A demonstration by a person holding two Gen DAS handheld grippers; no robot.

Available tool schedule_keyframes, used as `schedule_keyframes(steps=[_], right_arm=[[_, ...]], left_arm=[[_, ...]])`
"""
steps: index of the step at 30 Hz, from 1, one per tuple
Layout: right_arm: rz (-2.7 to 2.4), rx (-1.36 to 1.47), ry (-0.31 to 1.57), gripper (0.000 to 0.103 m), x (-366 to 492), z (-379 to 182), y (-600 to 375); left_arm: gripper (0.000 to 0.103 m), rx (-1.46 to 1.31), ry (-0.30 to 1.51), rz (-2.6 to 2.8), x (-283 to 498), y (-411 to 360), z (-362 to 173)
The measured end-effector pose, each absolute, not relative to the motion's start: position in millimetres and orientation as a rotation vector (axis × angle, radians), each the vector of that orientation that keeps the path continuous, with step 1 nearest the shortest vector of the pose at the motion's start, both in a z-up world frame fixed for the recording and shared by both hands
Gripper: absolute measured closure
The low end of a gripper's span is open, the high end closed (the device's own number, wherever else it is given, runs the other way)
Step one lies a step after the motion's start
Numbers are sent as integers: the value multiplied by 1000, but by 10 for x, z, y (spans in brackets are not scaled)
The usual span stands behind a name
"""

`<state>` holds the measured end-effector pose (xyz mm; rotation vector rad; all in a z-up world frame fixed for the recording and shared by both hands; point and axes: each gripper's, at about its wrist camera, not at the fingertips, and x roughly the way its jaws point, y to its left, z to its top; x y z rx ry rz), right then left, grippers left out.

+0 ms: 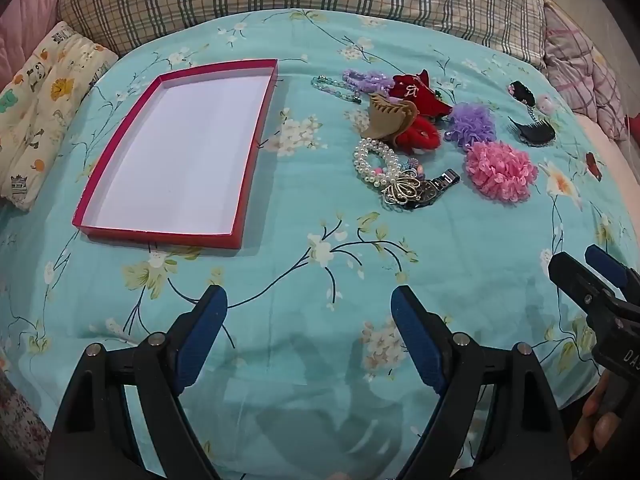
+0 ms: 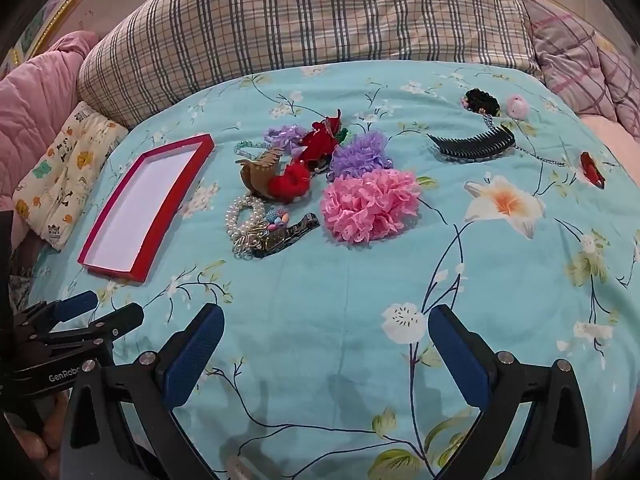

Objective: Organize jewelry
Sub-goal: 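Move both grippers toward the pile of hair accessories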

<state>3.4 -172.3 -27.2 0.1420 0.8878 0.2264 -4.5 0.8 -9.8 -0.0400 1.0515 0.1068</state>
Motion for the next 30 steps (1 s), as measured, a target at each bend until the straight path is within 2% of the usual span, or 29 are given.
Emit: schedule_keyframes(steps=[30], right_arm=[[221,165,892,1,219,-329,-1749]], left_arm=[[18,-82,1076,62,210,47,-152]])
